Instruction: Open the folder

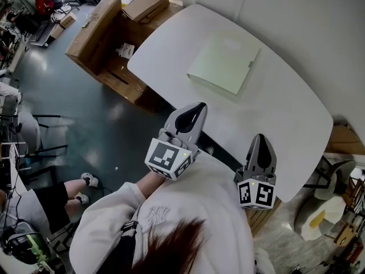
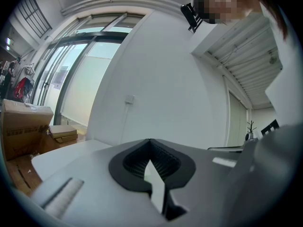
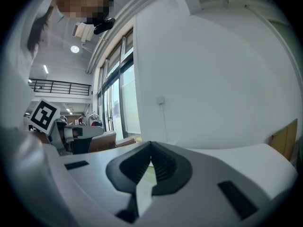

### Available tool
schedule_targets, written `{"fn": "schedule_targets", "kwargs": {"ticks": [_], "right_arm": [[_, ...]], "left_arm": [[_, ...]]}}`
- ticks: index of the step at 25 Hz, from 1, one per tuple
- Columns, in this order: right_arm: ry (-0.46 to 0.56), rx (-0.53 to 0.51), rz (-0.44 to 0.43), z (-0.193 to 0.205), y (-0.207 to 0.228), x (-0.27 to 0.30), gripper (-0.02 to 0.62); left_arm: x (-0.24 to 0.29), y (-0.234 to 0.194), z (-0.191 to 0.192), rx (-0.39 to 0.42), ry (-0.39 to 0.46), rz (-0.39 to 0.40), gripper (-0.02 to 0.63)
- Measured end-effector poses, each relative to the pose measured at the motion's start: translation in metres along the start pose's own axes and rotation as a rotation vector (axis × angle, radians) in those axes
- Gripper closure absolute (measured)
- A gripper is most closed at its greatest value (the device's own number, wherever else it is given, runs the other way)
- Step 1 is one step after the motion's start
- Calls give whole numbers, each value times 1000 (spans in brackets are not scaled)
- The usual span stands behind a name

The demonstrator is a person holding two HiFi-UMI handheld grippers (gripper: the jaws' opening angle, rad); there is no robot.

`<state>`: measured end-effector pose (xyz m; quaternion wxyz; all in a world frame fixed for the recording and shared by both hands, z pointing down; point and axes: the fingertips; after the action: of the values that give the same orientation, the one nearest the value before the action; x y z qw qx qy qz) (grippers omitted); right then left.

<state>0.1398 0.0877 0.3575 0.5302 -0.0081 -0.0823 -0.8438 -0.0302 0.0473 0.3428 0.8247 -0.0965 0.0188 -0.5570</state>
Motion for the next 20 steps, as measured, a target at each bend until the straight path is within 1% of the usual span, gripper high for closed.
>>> {"fn": "schedule_targets", "kwargs": {"ticks": [20], "right_arm": [[9, 6, 4, 2, 7, -7, 589]], "left_arm": [[-1, 7, -1, 1, 3, -5, 598]]}}
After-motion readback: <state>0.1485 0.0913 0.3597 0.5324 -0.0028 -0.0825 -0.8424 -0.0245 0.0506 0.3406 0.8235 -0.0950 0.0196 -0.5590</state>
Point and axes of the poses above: the fingertips, and each gripper's own axes: x forward along the fingers, y to its right, z out of its underside, and after that the axes turned 8 degrees about -z, right-handed
